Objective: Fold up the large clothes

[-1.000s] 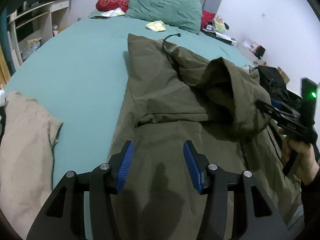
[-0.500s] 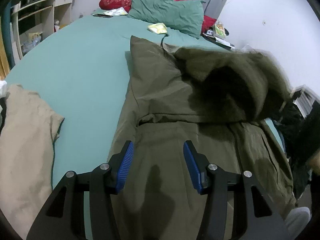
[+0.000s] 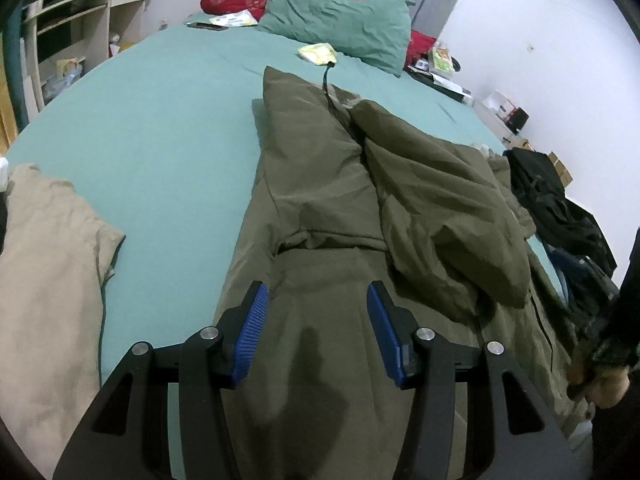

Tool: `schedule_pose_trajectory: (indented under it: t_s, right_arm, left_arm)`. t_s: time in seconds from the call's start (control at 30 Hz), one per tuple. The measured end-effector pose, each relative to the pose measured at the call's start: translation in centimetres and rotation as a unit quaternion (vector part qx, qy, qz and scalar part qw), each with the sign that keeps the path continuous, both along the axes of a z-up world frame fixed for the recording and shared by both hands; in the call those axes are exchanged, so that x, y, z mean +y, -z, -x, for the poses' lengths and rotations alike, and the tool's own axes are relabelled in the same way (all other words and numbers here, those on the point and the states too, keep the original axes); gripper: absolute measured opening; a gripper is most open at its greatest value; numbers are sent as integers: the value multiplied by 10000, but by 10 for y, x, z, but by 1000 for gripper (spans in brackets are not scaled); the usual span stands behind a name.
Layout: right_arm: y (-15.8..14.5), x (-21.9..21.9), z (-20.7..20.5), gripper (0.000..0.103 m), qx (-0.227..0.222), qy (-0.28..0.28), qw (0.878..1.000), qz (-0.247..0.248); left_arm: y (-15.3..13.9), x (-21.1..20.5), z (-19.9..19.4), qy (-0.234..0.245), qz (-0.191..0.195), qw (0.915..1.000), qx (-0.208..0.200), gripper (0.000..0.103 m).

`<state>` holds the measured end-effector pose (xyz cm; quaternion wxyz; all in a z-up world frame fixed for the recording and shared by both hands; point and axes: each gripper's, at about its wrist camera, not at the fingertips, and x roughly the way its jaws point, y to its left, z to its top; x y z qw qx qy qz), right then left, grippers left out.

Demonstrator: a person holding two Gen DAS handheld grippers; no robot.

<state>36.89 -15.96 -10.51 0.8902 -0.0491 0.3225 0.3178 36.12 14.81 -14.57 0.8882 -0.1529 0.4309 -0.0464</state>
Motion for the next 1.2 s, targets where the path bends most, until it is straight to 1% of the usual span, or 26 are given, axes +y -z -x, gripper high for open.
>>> schedule_pose_trajectory:
  t_s: [0.07, 0.1, 0.17, 0.2, 0.23, 0.27, 0.3, 0.37, 0.4, 0.43, 0.47, 0.5, 0.57, 0.63, 0.67, 0.73, 0.77, 0.8, 0.87, 0.93, 0.97, 1.0, 1.03, 1.1, 1.13, 1.2]
  right_arm:
    - [4, -23, -21, 87, 455, 742, 9941, -650]
    - [14, -34, -39, 87, 1002, 1043, 9841, -1026]
    - [41, -36, -63, 87, 1942, 1145, 9619, -1548]
    - [60, -31, -72, 87, 2485, 1135, 9475, -1661]
    - [75, -23, -77, 87, 2860, 1096, 9362, -1725]
    - [88, -16, -77, 83, 3093, 1038, 9267, -1865]
    - [93, -11, -78, 56, 3192, 970, 9217, -1979]
    - [92, -3, -80, 10, 3086, 1092, 9252, -1919]
    - [84, -4, -82, 9, 2939, 1071, 9254, -2142]
    - [69, -4, -86, 9, 2616, 1028, 9326, -2265]
    - [47, -7, -91, 8, 2187, 1008, 9450, -2212]
    - [30, -7, -90, 8, 1820, 1028, 9527, -2206]
    - [-16, -11, -101, 8, 841, 1052, 9608, -2422]
    - [-46, -10, -110, 8, -164, 1015, 9724, -2096]
    - [-51, -7, -114, 8, -499, 1050, 9758, -1853]
    - [-42, 4, -122, 8, -899, 1091, 9833, -1149]
    - [-25, 10, -125, 8, -945, 1113, 9866, -729]
    - [-4, 11, -127, 8, -788, 1147, 9890, -505]
    - [41, 8, -130, 8, -240, 1255, 9918, -96]
    - [68, -9, -117, 10, 71, 1405, 9900, -75]
    - [77, -16, -109, 13, 251, 1478, 9886, -110]
    - [83, -26, -98, 22, 445, 1505, 9875, -136]
    - [85, -32, -94, 28, 578, 1547, 9861, -178]
    - [76, -43, -96, 56, 719, 1778, 9811, -250]
    - [67, -50, -90, 61, 652, 1960, 9780, -304]
    - [43, -63, -81, 64, 216, 2345, 9710, -426]
  left_arm:
    - [-2, -1, -2, -29, 49, 10000, -15, 55]
    - [-3, -1, -3, -45, 76, 10000, -35, 55]
    - [-6, -3, -6, -40, 109, 9999, -63, 55]
    - [-7, -5, -7, -36, 123, 9999, -76, 55]
    - [-7, -8, -8, -21, 137, 9999, -81, 55]
    - [-7, -10, -9, 3, 145, 9999, -79, 55]
    - [-7, -13, -10, 20, 144, 9999, -71, 55]
    - [-6, -18, -11, 67, 151, 9998, -67, 55]
    - [-6, -20, -12, 76, 153, 9998, -71, 55]
    - [-6, -22, -12, 83, 156, 9998, -82, 55]
    - [-6, -23, -12, 86, 156, 9998, -94, 55]
    - [-6, -24, -12, 89, 155, 9998, -109, 55]
    - [-6, -25, -12, 57, 132, 9998, -134, 55]
    - [-3, -24, -13, -22, 122, 9999, -113, 55]
    - [-1, -24, -14, -48, 117, 9999, -80, 55]
    - [2, -24, -16, -66, 113, 9999, -21, 55]
    - [3, -25, -17, -56, 123, 9999, -7, 55]
    - [5, -26, -19, -45, 100, 9999, 18, 55]
    - [8, -28, -21, -19, 46, 10000, 69, 55]
    - [11, -29, -22, -18, 9, 9999, 118, 55]
    - [12, -29, -22, -26, -10, 9999, 148, 55]
    - [13, -29, -21, -37, -23, 9998, 172, 55]
    - [14, -28, -21, -48, -20, 9998, 177, 55]
    - [14, -27, -20, -60, -27, 9998, 185, 55]
    - [13, -26, -19, -63, -27, 9998, 171, 55]
    - [12, -26, -17, -58, -34, 9999, 146, 55]
